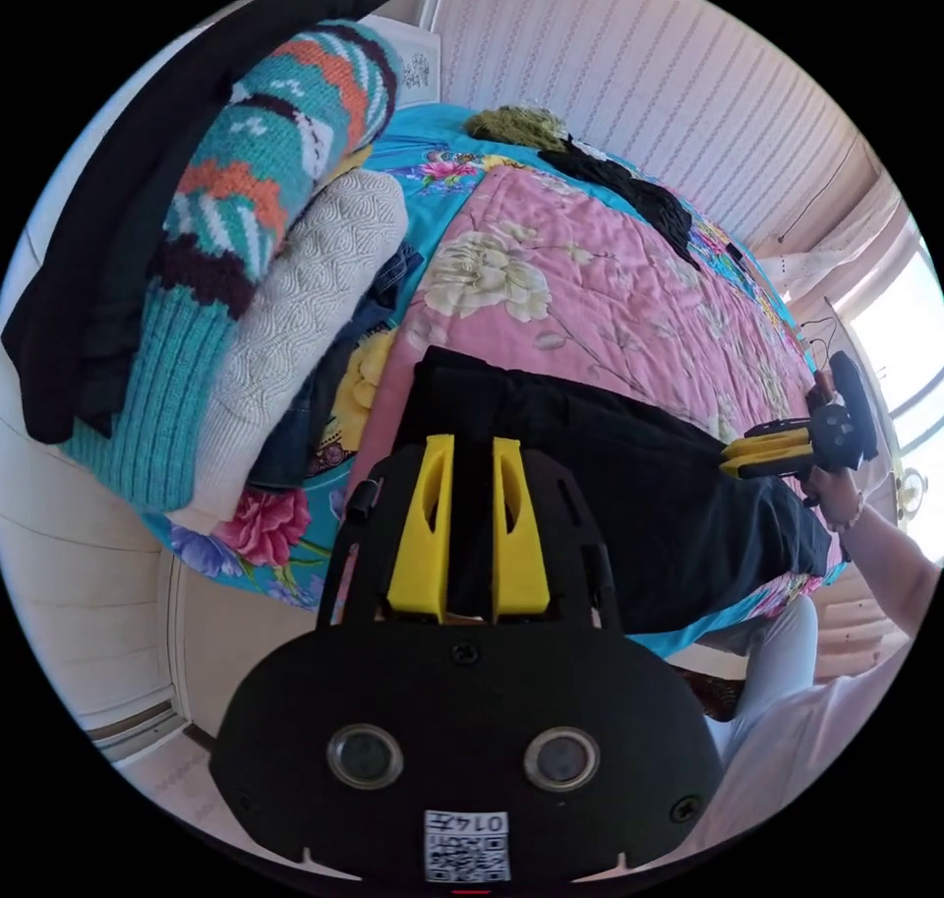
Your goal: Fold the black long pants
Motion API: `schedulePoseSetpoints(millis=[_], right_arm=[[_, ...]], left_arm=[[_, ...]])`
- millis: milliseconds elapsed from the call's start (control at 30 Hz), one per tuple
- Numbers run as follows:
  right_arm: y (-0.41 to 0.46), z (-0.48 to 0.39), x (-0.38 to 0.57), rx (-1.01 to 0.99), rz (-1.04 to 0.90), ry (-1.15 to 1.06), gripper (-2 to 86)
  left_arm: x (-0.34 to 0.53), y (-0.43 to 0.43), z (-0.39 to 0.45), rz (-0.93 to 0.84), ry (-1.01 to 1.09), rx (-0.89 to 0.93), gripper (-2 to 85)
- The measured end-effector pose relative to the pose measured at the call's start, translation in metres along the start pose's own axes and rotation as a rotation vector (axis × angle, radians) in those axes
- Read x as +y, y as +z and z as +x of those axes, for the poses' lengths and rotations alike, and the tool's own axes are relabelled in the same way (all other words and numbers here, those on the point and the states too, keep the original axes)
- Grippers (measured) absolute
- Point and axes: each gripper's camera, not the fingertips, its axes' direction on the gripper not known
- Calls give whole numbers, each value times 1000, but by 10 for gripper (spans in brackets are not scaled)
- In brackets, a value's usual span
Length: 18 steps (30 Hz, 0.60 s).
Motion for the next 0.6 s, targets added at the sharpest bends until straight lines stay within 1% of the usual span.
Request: schedulePoseSetpoints(millis=[100,167,267,333,367,400,433,500,533,600], right_arm=[[-11,-4,12,-4,33,-23,15],[-26,-3,24,-21,95,-21,5],[-28,5,30,-20,117,-4,0],[-16,13,31,-18,111,34,0],[1,18,32,-34,70,59,0],[11,20,33,-47,43,73,0],[26,23,39,-54,22,100,1],[23,27,59,-75,74,153,3],[13,29,79,-68,127,183,3],[-4,29,123,-40,230,191,2]], left_arm=[[3,-22,10,64,53,-39,41],[1,-31,17,109,86,-79,39],[-13,-27,18,159,51,-68,42],[-24,-4,19,100,16,-68,49],[-29,25,21,-18,11,-111,59],[-27,43,24,-61,21,-152,73],[-24,42,25,-27,27,-156,76],[-22,25,25,-5,-10,-146,88],[-18,17,26,14,-10,-136,90],[4,-16,46,117,52,-189,75]])
